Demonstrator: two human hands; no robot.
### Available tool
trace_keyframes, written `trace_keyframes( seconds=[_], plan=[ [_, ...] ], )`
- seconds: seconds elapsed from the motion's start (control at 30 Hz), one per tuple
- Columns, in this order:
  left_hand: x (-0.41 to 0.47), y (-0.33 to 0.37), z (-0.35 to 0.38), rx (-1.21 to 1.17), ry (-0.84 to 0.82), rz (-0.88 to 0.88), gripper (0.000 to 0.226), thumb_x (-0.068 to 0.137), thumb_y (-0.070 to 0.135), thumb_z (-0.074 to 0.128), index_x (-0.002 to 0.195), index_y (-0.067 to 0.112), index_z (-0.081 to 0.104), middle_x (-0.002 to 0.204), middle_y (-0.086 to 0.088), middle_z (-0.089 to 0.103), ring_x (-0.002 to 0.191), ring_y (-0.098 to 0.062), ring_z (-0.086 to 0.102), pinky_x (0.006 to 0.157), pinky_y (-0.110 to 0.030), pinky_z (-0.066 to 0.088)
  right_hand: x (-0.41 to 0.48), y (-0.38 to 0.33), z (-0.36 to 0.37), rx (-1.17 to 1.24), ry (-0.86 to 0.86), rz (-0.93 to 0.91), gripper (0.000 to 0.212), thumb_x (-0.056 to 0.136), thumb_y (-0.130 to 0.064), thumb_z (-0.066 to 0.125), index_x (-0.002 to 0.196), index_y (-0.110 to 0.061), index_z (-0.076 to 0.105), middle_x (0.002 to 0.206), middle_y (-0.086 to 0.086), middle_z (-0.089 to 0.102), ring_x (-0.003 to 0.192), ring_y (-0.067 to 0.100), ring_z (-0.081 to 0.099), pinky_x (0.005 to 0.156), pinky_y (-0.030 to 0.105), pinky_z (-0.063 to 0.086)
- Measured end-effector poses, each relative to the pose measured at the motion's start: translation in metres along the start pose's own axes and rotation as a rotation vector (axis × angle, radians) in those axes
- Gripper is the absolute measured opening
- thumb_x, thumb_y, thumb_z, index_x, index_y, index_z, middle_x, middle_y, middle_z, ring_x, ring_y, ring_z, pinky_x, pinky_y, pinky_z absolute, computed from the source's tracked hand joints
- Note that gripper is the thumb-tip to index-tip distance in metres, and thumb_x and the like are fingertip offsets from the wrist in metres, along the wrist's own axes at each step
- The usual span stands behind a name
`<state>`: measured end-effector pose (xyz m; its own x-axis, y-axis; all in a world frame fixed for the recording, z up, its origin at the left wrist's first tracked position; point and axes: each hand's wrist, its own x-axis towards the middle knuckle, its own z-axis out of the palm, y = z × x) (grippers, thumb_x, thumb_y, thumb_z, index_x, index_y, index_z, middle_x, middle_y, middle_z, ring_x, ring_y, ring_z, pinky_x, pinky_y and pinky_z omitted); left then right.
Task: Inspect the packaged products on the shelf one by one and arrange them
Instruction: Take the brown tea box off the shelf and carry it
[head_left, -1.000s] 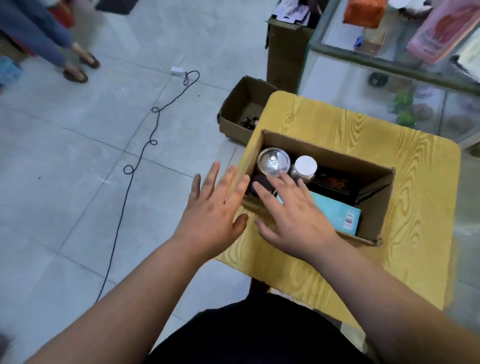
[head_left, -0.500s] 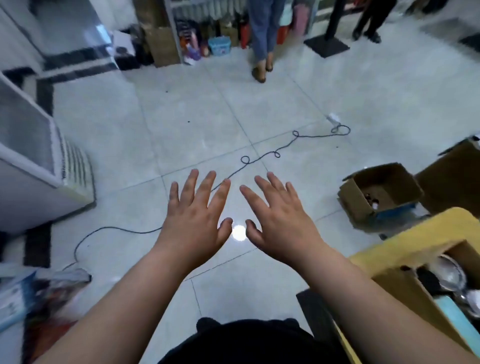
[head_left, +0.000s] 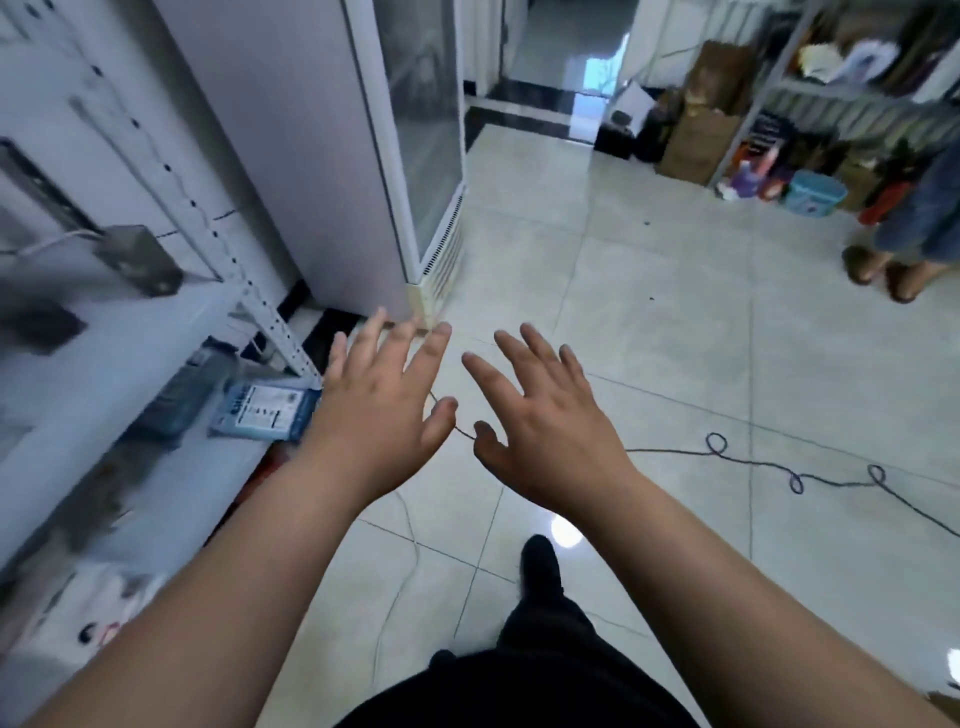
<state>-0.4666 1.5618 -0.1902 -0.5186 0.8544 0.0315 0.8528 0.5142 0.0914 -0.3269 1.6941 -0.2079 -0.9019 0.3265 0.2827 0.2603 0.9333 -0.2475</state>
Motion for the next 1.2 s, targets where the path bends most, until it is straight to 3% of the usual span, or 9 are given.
trace_keyframes(
  seconds=[0.23,0.37,0.5,0.63,0.83,1.07,1.2],
  plan=[
    [0.025,-0.061,-0.025,0.069,0.057,-0.357,0.069,0.1,0.053,0.032,0.162,0.028,0.016,0.169,-0.006,0.019,0.156,-0.034,0.006,0.124,-0.06,0.011,0.124,-0.012,0.027,0.116,-0.068,-0.304,0.067,0.083,-0.027,0.07,0.147,-0.017,0.053,0.153,0.02,0.048,0.148,0.042,0.036,0.115,0.065,0.034],
    [0.029,-0.088,-0.045,0.14,0.054,-0.542,0.073,0.099,0.053,0.035,0.162,0.03,0.009,0.17,-0.005,0.013,0.157,-0.033,0.003,0.125,-0.058,0.007,0.191,-0.03,0.033,0.175,-0.122,-0.479,0.063,0.089,-0.041,0.048,0.147,-0.018,0.051,0.153,0.019,0.048,0.148,0.042,0.037,0.116,0.065,0.034],
    [0.016,-0.105,-0.06,0.178,0.072,-0.749,0.075,0.097,0.055,0.031,0.163,0.03,0.007,0.17,-0.005,0.012,0.157,-0.032,0.001,0.125,-0.057,0.005,0.235,-0.061,0.043,0.197,-0.148,-0.659,0.067,0.087,-0.035,0.067,0.149,-0.02,0.048,0.156,0.017,0.044,0.151,0.04,0.032,0.118,0.062,0.027],
    [-0.015,-0.119,-0.065,0.185,0.117,-0.911,0.073,0.095,0.058,0.019,0.162,0.029,0.013,0.168,-0.007,0.02,0.156,-0.035,0.008,0.124,-0.06,0.009,0.259,-0.104,0.052,0.227,-0.188,-0.84,0.066,0.088,-0.035,0.066,0.15,-0.021,0.047,0.159,0.016,0.039,0.153,0.04,0.027,0.12,0.06,0.023],
    [-0.079,-0.163,-0.08,0.28,0.168,-1.054,0.069,0.094,0.051,0.034,0.154,0.018,0.041,0.151,-0.017,0.049,0.144,-0.044,0.038,0.116,-0.069,0.026,0.275,-0.198,0.065,0.271,-0.176,-1.031,0.066,0.084,-0.033,0.07,0.146,-0.018,0.053,0.151,0.019,0.048,0.148,0.043,0.036,0.116,0.065,0.033],
    [-0.141,-0.244,-0.106,0.296,0.294,-1.119,0.069,0.095,0.051,0.035,0.154,0.017,0.041,0.151,-0.015,0.049,0.145,-0.043,0.038,0.116,-0.065,0.028,0.299,-0.313,0.07,0.303,-0.115,-1.134,0.061,0.086,-0.039,0.056,0.144,-0.019,0.053,0.15,0.017,0.049,0.147,0.039,0.037,0.115,0.062,0.035],
    [-0.162,-0.291,-0.123,0.288,0.396,-1.061,0.069,0.096,0.052,0.035,0.156,0.018,0.036,0.154,-0.016,0.044,0.147,-0.042,0.033,0.118,-0.061,0.027,0.323,-0.365,0.068,0.321,-0.102,-1.13,0.063,0.089,-0.037,0.062,0.148,-0.02,0.048,0.155,0.016,0.044,0.152,0.039,0.029,0.119,0.061,0.028]
  ],
)
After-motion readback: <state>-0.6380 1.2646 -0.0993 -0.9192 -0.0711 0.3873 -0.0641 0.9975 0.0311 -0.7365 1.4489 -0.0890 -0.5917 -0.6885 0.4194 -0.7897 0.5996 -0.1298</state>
